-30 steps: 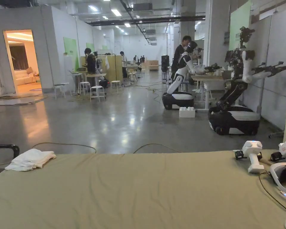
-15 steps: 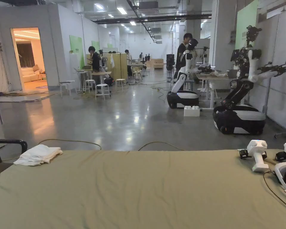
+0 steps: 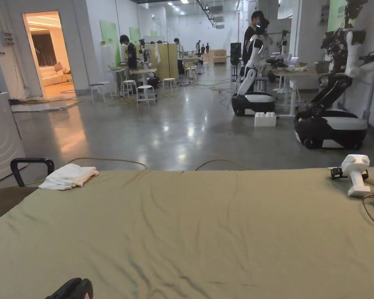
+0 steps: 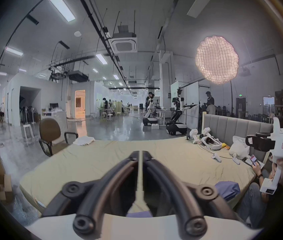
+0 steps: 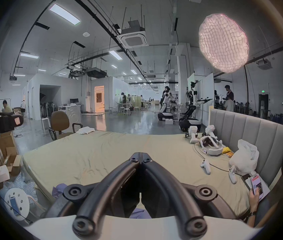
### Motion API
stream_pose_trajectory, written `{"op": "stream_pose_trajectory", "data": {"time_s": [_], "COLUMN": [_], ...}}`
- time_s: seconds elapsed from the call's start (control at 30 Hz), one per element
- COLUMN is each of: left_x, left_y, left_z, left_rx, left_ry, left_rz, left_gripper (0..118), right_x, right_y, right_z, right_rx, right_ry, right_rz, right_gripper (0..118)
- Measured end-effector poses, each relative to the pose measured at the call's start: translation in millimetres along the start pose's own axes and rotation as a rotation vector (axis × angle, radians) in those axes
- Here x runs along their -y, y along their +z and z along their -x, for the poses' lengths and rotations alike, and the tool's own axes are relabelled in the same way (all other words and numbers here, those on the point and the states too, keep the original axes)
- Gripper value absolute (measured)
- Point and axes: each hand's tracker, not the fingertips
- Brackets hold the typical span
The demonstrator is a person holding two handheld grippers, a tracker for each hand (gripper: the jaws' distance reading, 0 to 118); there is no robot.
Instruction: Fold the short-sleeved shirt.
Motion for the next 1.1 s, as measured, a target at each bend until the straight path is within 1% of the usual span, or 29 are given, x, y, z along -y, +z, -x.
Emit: {"op": "stream_pose_trajectory", "data": {"time_s": [0.03,0.07,0.1,0.17,0.23,0.3,0.37,0.47,0.57,0.6,0.63,0.67,0.7,0.73,0.77,0.8,0.83,0.87,0.9,0.93,1.0,1.03,1.07,1.1], "left_x": [7.7,20.0,34.5,72.0,119.8,172.2,211.3,248.4,272.8,272.9,272.2,273.2,275.5,277.2,279.2,280.9,285.4,288.7,287.5,285.1,275.8,268.3,256.2,240.3], "left_y": [-8.5,-23.9,-41.2,-70.8,-96.9,-120.9,-135.6,-151.3,-161.8,-162.6,-163.5,-168.3,-171.4,-174.6,-179.0,-183.6,-185.2,-187.0,-186.4,-185.3,-177.8,-176.2,-174.0,-168.9], "left_z": [8.1,21.9,38.2,70.6,97.5,117.7,131.6,148.8,157.8,158.6,159.4,160.8,160.0,158.2,152.9,146.3,142.8,144.2,148.3,152.9,169.3,175.8,180.5,185.2], "left_rx": [0.004,0.024,0.058,0.115,0.153,0.144,0.096,0.097,0.094,0.096,0.106,0.135,0.142,0.147,0.154,0.118,0.115,0.15,0.153,0.116,0.088,0.093,0.098,0.065], "left_ry": [0.044,0.114,0.184,0.328,0.437,0.5,0.558,0.681,0.839,0.863,0.89,0.938,0.971,0.996,1.004,0.957,0.928,0.964,1.026,1.051,1.123,1.124,1.092,1.005], "left_rz": [0.043,0.122,0.22,0.353,0.485,0.625,0.684,0.737,0.738,0.69,0.651,0.64,0.651,0.662,0.68,0.72,0.743,0.732,0.718,0.705,0.629,0.613,0.609,0.565], "left_gripper": [88,98,98,98,98,98,98,98,97,97,96,91,77,37,15,15,14,13,12,12,12,12,12,12], "right_x": [2.7,6.5,10.4,17.9,26.3,36.6,44.1,53.6,61.8,64.5,66.3,67.5,68.9,70.0,70.8,71.4,72.0,72.4,72.8,73.1,72.3,71.7,71.4,71.2], "right_y": [-0.6,-1.5,-2.4,-2.5,-1.6,-1.9,-2.9,-2.4,-2.9,-3.6,-4.4,-4.4,-4.1,-4.4,-4.8,-3.8,-3.6,-3.6,-3.6,-2.3,0.9,1.8,3.6,4.6], "right_z": [-0.9,-1.9,-2.8,-6.4,-9.4,-17.0,-22.0,-30.4,-38.0,-39.7,-40.8,-40.8,-40.3,-40.3,-39.9,-38.3,-37.4,-37.0,-36.6,-36.2,-35.8,-36.3,-36.3,-36.5], "right_rx": [-0.007,-0.016,-0.019,-0.023,-0.015,-0.016,-0.001,0.026,0.037,0.042,0.044,0.049,0.053,0.052,0.052,0.055,0.058,0.058,0.059,0.061,0.064,0.062,0.064,0.066], "right_ry": [-0.005,-0.016,-0.029,-0.053,-0.072,-0.121,-0.14,-0.151,-0.192,-0.204,-0.213,-0.221,-0.226,-0.234,-0.241,-0.245,-0.249,-0.257,-0.263,-0.268,-0.271,-0.272,-0.268,-0.26], "right_rz": [0.012,0.03,0.046,0.09,0.111,0.166,0.198,0.241,0.282,0.291,0.304,0.316,0.319,0.326,0.332,0.333,0.335,0.337,0.34,0.342,0.34,0.342,0.344,0.347], "right_gripper": [0,0,0,0,0,0,0,0,0,0,0,0,0,0,0,0,0,0,0,0,0,0,0,0]}}
